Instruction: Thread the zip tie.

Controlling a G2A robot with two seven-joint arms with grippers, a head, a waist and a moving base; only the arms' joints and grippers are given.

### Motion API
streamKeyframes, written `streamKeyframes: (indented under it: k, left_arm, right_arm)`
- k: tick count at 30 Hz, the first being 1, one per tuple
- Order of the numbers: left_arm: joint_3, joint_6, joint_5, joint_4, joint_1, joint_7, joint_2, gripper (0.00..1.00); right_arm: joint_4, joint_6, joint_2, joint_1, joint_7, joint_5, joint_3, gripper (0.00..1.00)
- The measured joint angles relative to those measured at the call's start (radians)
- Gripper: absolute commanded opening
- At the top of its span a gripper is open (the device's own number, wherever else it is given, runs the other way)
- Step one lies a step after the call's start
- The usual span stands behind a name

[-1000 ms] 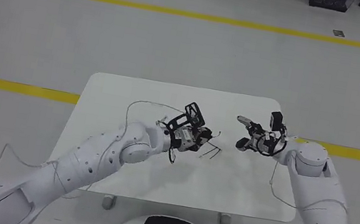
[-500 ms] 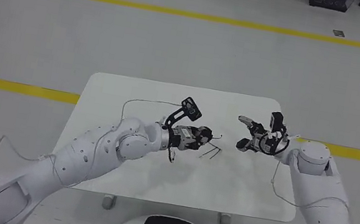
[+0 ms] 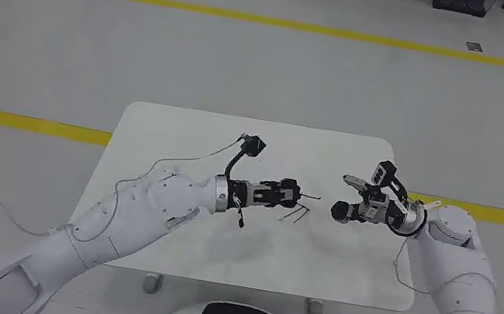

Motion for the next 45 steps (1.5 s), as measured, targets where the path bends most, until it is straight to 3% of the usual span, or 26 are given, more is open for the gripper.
streamKeyframes:
  k: [4, 6, 9, 14, 17, 21, 27, 31, 35, 38, 45]
  left_arm:
    - [-0.052, 0.000, -0.078, 0.013, 0.031, -0.060, -0.011, 0.00]
    - [-0.067, 0.000, -0.039, 0.028, 0.032, -0.072, -0.014, 0.00]
    - [-0.066, 0.000, 0.002, 0.031, 0.030, -0.071, -0.015, 0.00]
    - [-0.068, 0.000, -0.024, 0.026, 0.043, -0.072, -0.017, 0.00]
    - [-0.078, 0.000, -0.211, 0.045, 0.073, -0.121, -0.024, 0.00]
    - [-0.084, 0.000, -0.444, 0.093, 0.084, -0.228, -0.039, 0.00]
    - [-0.095, 0.000, -0.577, 0.173, 0.085, -0.308, -0.064, 0.00]
    - [-0.110, 0.000, -0.497, 0.177, 0.058, -0.287, -0.070, 0.00]
    - [-0.109, 0.004, -0.485, 0.174, 0.061, -0.285, -0.070, 0.00]
    - [-0.107, 0.031, -0.453, 0.166, 0.065, -0.275, -0.069, 0.00]
    - [-0.118, 0.053, -0.540, 0.181, 0.084, -0.341, -0.073, 0.00]
  right_arm:
    - [0.017, -0.048, 0.012, 0.019, -0.024, 0.083, -0.091, 1.00]
    - [0.028, -0.051, 0.020, 0.027, -0.024, 0.111, -0.126, 1.00]
    - [0.029, -0.050, 0.021, 0.028, -0.023, 0.111, -0.126, 1.00]
    - [0.018, -0.058, 0.019, 0.022, -0.023, 0.118, -0.128, 1.00]
    - [-0.027, -0.113, 0.022, -0.007, -0.023, 0.176, -0.135, 1.00]
    - [-0.071, -0.176, 0.034, -0.028, -0.023, 0.257, -0.181, 1.00]
    - [-0.098, -0.267, 0.071, -0.026, -0.023, 0.337, -0.260, 1.00]
    - [-0.098, -0.275, 0.080, -0.022, -0.023, 0.361, -0.278, 1.00]
    - [-0.099, -0.274, 0.080, -0.023, -0.025, 0.359, -0.276, 1.00]
    - [-0.113, -0.264, 0.079, -0.039, -0.048, 0.381, -0.265, 1.00]
    - [-0.144, -0.256, 0.085, -0.058, -0.023, 0.481, -0.280, 1.00]
